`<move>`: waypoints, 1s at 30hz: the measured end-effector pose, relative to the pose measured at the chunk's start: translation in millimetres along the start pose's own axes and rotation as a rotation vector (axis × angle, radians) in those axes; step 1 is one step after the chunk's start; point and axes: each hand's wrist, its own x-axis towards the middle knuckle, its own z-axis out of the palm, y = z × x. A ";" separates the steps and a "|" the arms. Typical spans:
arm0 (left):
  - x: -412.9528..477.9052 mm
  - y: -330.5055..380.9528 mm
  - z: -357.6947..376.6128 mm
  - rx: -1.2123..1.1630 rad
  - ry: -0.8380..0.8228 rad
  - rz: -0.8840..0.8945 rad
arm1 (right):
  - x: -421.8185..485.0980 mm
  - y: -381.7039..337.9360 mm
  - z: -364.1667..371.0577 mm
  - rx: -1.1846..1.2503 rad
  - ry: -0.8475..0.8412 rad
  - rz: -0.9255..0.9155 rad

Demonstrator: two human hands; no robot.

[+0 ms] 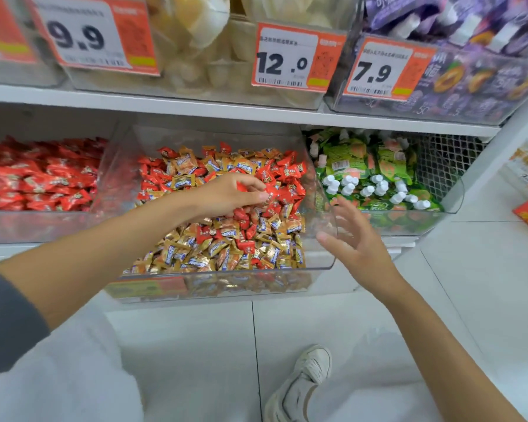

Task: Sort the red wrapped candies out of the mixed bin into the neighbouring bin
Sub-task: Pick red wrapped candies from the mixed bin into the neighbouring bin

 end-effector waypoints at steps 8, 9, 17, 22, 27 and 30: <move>-34.9 -23.0 -49.6 -0.144 0.107 -0.021 | 17.8 -52.0 28.4 -0.307 -0.081 -0.236; -38.1 -27.8 -56.2 -0.153 0.128 -0.002 | 23.8 -52.5 33.8 -0.331 -0.181 -0.178; -63.4 -49.5 -82.5 0.215 0.268 0.106 | 58.5 -30.8 99.7 -0.322 -0.485 0.035; -63.9 -50.7 -85.1 0.215 0.327 0.124 | 70.5 -34.1 84.5 -0.309 -0.385 0.014; -67.5 -60.3 -89.0 0.327 0.305 0.115 | 73.3 -32.8 59.2 -0.208 -0.245 0.021; -67.0 -63.3 -87.5 0.308 0.342 0.095 | 69.0 -25.0 57.1 -0.257 -0.338 0.064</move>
